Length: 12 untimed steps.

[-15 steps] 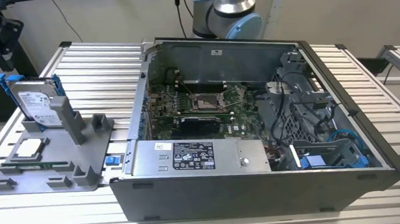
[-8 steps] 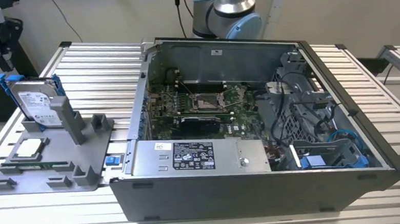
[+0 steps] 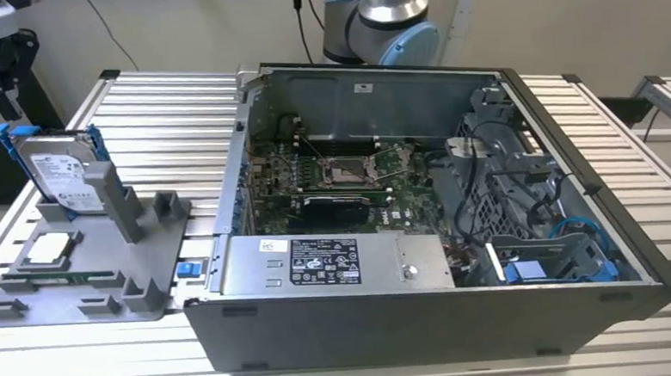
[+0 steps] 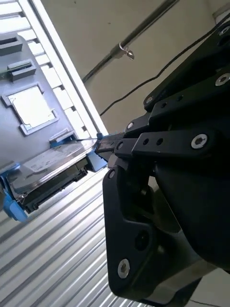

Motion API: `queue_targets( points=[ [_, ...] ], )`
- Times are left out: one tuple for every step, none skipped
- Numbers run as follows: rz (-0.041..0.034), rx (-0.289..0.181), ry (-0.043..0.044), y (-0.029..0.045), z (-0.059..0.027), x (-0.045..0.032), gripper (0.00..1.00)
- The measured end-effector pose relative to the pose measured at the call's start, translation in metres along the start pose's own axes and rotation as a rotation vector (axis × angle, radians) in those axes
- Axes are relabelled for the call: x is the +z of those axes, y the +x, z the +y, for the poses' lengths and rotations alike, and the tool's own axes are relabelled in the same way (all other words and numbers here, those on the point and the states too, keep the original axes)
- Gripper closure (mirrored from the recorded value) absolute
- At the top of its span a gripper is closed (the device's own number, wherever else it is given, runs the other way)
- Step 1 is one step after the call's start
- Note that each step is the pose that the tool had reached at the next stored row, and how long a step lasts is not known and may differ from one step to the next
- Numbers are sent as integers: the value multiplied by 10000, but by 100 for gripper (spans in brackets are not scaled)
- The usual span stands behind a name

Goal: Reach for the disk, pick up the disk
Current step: 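Pick up the disk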

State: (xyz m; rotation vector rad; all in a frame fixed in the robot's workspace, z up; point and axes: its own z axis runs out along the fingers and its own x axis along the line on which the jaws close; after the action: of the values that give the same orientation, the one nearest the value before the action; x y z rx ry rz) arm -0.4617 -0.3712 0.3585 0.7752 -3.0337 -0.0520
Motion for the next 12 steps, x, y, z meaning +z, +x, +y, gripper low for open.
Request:
queue_targets(
  points=[
    [6, -164, 0, 0, 0, 0, 100],
    [11, -313, 1, 0, 0, 0, 100],
    [15, -459, 1, 0, 0, 0, 100],
    [20, -591, 1, 0, 0, 0, 100],
    [25, -732, 1, 0, 0, 0, 100],
    [30, -879, 2, 0, 0, 0, 100],
    [35, -1015, 3, 0, 0, 0, 100],
    [41, -1146, 4, 0, 0, 0, 100],
    [46, -1274, 5, 0, 0, 0, 100],
    [51, -1413, 6, 0, 0, 0, 100],
    [56, -1544, 7, 0, 0, 0, 100],
    [62, -1699, 8, 0, 0, 0, 100]
  ],
)
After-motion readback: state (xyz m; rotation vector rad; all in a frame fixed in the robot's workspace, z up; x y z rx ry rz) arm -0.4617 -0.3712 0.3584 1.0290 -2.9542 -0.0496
